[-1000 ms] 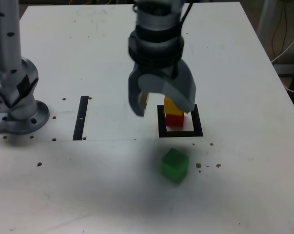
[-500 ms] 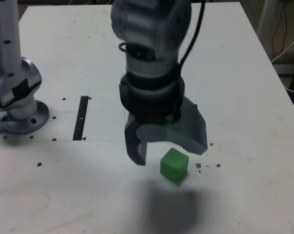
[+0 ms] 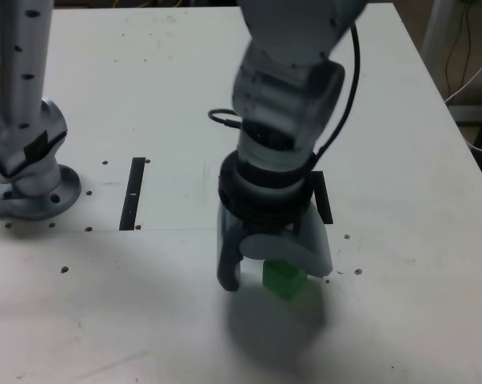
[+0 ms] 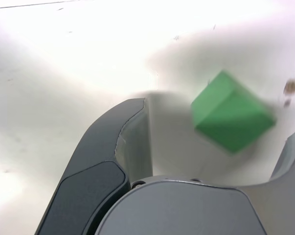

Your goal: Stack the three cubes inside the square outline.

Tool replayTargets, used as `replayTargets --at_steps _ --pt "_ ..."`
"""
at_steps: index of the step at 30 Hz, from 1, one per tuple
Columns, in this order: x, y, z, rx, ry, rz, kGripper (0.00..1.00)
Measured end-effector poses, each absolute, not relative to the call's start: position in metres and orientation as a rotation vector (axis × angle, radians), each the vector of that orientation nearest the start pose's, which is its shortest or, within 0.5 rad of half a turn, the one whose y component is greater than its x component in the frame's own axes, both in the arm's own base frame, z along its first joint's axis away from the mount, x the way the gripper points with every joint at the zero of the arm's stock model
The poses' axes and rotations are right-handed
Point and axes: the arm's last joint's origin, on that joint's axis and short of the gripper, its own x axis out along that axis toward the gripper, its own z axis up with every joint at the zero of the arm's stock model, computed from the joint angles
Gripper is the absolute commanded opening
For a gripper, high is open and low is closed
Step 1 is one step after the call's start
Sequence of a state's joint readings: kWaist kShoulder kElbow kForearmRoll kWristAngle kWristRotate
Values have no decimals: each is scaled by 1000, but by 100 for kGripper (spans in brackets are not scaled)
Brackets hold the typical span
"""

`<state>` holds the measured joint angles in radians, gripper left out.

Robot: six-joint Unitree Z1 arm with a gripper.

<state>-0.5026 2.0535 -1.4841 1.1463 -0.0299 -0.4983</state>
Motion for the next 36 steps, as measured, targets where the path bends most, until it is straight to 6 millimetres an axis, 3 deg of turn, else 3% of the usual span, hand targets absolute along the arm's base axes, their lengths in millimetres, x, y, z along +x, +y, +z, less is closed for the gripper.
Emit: replayTargets --at_steps 9,17,29,36 --pt "329 -178 215 -4 1679 7 94" --pt "330 -177 213 -17 1696 -2 86" --pt "332 -166 202 0 1714 45 84" --pt "333 -165 200 -4 1722 39 70"
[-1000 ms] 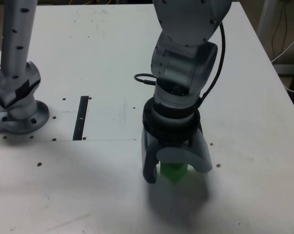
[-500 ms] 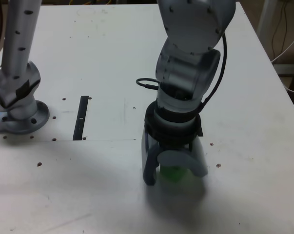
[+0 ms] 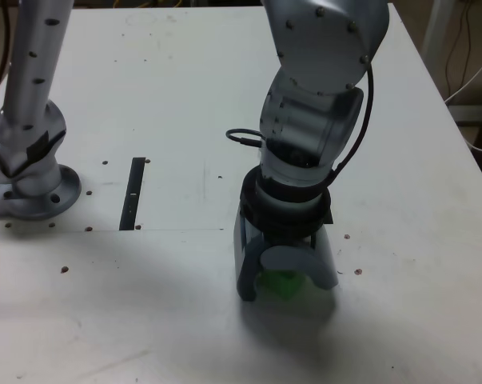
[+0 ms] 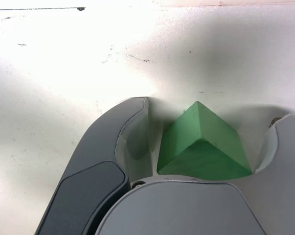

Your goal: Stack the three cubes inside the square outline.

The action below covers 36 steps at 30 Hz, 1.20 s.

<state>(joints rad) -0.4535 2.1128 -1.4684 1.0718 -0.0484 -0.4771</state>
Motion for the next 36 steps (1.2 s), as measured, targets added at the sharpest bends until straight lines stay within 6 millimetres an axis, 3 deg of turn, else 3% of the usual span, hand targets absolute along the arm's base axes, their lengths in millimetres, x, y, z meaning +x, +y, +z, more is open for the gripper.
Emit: replayTargets --at_steps 8,15,30,36 --pt "333 -164 200 2 1719 49 55" --pt "333 -163 201 -3 1714 66 31" --pt "331 -161 205 3 1709 82 26" --pt "321 -157 240 9 1701 65 26"
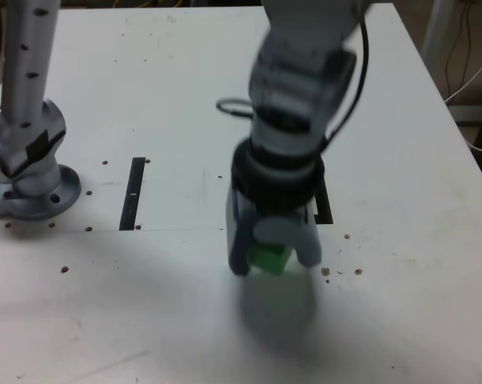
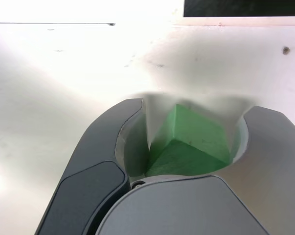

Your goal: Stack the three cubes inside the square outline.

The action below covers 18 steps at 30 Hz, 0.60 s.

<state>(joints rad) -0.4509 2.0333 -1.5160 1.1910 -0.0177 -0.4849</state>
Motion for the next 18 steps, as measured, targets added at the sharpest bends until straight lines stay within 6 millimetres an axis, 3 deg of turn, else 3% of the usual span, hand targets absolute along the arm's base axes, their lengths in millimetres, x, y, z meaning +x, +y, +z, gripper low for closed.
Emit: replayTargets --at_steps 10,18 --pt "295 -141 301 97 1621 -6 26" --pt "292 -106 322 191 1600 -58 26"
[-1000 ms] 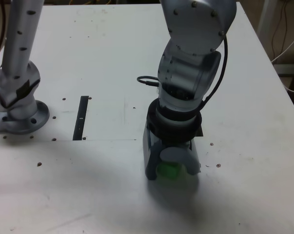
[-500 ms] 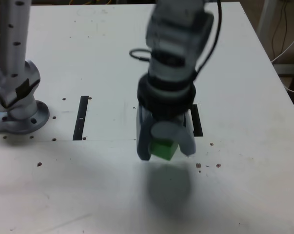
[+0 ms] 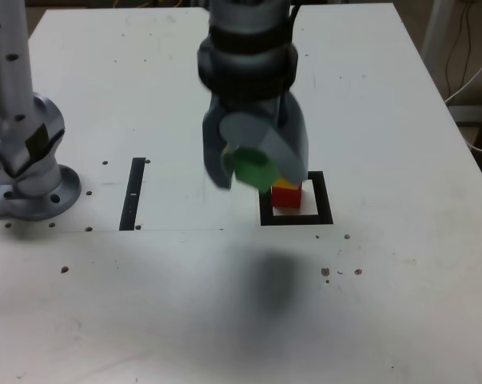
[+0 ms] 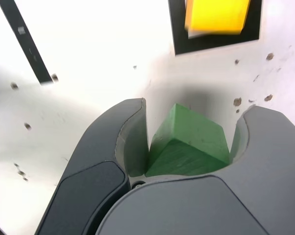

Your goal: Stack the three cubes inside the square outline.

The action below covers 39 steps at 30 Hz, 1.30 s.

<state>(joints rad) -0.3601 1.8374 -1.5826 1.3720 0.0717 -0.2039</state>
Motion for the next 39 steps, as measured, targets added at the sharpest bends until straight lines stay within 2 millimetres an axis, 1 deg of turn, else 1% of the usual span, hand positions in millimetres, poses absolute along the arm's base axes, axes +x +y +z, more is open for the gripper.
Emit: replayTargets --at_steps 4,9,13,19,22,26,39 --pt "297 -85 325 236 1613 -65 26" --pt "306 -73 319 271 1624 -40 26" --pt "316 -64 310 254 1630 -10 26" --pt "331 -60 308 223 1606 -5 26" --pt "337 -52 308 213 1604 2 26" --pt "338 -45 307 205 1615 11 26" --pt "334 -45 300 186 1645 -4 26"
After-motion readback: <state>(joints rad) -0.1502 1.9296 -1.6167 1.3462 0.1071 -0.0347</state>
